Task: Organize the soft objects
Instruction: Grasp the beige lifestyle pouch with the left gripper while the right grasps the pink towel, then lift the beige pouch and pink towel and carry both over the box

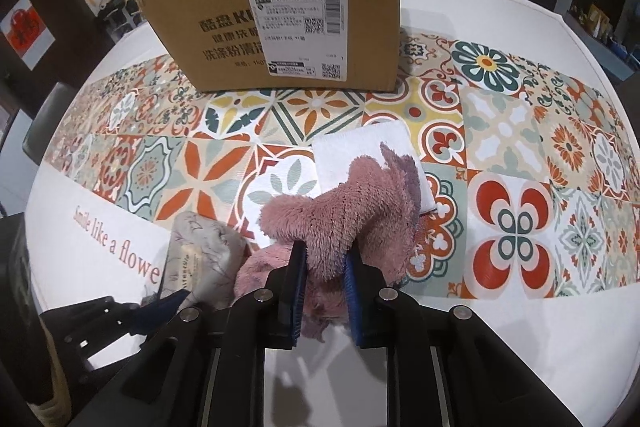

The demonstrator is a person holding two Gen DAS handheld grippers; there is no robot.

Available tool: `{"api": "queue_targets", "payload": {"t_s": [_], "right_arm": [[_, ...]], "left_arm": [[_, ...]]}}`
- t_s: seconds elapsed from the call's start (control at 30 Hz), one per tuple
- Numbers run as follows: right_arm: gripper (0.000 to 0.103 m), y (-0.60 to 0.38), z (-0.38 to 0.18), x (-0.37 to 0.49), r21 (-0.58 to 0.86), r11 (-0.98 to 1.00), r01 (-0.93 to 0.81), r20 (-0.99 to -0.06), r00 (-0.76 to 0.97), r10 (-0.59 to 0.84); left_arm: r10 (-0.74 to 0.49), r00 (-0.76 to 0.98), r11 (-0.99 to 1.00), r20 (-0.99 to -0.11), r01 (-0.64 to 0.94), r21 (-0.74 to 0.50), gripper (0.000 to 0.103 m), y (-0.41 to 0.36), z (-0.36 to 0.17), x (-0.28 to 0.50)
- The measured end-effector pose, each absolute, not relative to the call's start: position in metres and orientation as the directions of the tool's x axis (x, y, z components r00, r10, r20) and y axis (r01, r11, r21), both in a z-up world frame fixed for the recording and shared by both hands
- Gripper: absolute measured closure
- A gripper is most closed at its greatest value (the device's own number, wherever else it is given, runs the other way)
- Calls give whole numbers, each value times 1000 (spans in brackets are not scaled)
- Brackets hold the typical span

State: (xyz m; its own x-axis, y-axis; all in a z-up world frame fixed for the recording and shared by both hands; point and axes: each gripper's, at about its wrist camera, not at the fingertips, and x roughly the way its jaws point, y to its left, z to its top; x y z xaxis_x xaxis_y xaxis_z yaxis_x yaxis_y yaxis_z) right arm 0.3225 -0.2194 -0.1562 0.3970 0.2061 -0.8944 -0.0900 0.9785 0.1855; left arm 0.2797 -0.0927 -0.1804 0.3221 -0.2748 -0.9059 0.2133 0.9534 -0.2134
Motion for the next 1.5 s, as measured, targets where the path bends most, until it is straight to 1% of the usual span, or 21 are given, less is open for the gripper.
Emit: {"api": "queue_targets", "payload": {"t_s": [0.03, 0.07, 0.3, 0.7, 1.13, 1.5], "right_arm": [[84, -219, -154, 321, 188, 978, -89, -892, 401, 208], [86, -219, -153, 319, 188, 978, -88, -890, 406, 208], [88, -219, -141, 310, 204, 976, -73, -875, 434, 216], [89, -217, -110, 298, 221, 973, -62, -833, 506, 221], [89, -209, -57, 285, 213, 974, -82, -753, 622, 217], [89, -201, -18, 282, 205, 974, -97, -677, 704, 213]], "left_arm": [[-278, 332, 953, -901, 215, -215, 89, -92, -177, 279], [-282, 340, 952, -897, 216, -217, 89, -91, -175, 278], [-304, 405, 947, -862, 225, -229, 90, -86, -152, 275], [-337, 506, 938, -794, 249, -239, 90, -79, -112, 276], [-371, 613, 927, -697, 288, -240, 91, -67, -62, 276], [-374, 702, 927, -605, 309, -214, 91, -59, -22, 280]]}}
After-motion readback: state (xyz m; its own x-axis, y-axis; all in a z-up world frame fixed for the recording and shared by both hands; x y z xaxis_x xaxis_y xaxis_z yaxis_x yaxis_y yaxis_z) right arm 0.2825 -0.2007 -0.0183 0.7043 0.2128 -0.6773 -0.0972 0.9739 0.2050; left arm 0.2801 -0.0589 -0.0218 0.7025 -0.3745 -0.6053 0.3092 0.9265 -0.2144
